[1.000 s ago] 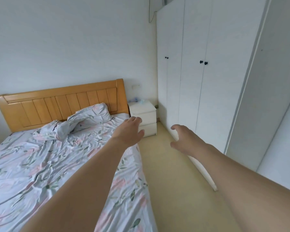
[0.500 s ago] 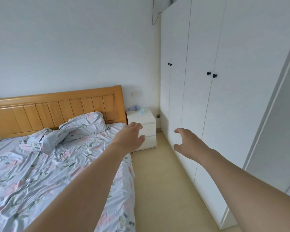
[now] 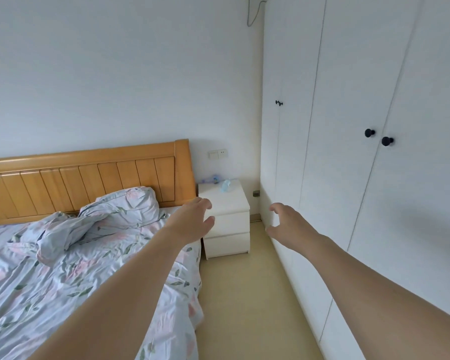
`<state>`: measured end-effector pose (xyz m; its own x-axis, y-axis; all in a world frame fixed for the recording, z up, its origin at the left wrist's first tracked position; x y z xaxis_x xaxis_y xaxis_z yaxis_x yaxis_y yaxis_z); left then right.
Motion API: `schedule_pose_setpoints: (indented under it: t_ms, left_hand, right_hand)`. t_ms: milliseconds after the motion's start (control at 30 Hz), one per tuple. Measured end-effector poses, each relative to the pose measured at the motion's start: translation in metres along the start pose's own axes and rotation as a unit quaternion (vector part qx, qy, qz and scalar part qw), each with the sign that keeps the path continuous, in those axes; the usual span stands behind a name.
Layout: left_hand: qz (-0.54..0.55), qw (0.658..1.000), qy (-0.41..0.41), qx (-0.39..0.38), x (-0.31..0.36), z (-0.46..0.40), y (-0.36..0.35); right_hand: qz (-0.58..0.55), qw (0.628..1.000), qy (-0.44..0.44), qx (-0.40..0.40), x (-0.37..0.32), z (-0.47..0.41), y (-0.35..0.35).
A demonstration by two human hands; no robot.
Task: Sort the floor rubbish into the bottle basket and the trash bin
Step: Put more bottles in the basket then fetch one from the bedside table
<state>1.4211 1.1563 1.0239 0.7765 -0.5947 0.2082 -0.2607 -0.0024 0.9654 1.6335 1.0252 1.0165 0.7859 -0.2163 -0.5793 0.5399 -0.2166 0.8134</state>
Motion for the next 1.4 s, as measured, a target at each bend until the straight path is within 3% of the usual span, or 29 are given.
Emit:
schedule_pose_setpoints:
  t_ms: [333, 667, 967, 1400]
  left_hand:
    - [0.023, 0.994, 0.101, -0.039, -0.124, -0.2, -0.04]
    - [0.071, 0.988, 0.115, -0.073, -0.235, -0.461, -0.064]
    - [0.068, 0.984, 0.082, -0.144, -0.27, -0.661, -0.141]
    - [0.047, 0.968, 0.151, -0.194, -0.38, -0.908, -0.229]
  right_hand:
    - [-0.049, 0.995, 0.002, -0.081, 0.002, -0.254, -0.053]
    - [-0.084, 0.994, -0.043, -0.053, -0.004, -0.524, -0.072]
    - [-0.11, 0.985, -0.112, -0.068, 0.059, -0.721, -0.098]
    - [-0.156, 0.954, -0.22, -0.127, 0.127, -0.992, -0.176]
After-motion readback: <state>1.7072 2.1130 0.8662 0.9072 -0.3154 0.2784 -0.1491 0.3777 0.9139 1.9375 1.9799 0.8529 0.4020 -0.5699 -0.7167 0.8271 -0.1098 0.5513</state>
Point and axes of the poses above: each hand's wrist, its own z-axis away from the middle knuckle, its own y-axis out of the back of the hand, x = y × z, the point moved 2 cm from there along -z, towards the middle knuckle, and after that the axes turned 3 degrees about y, right-handed, at the moved point
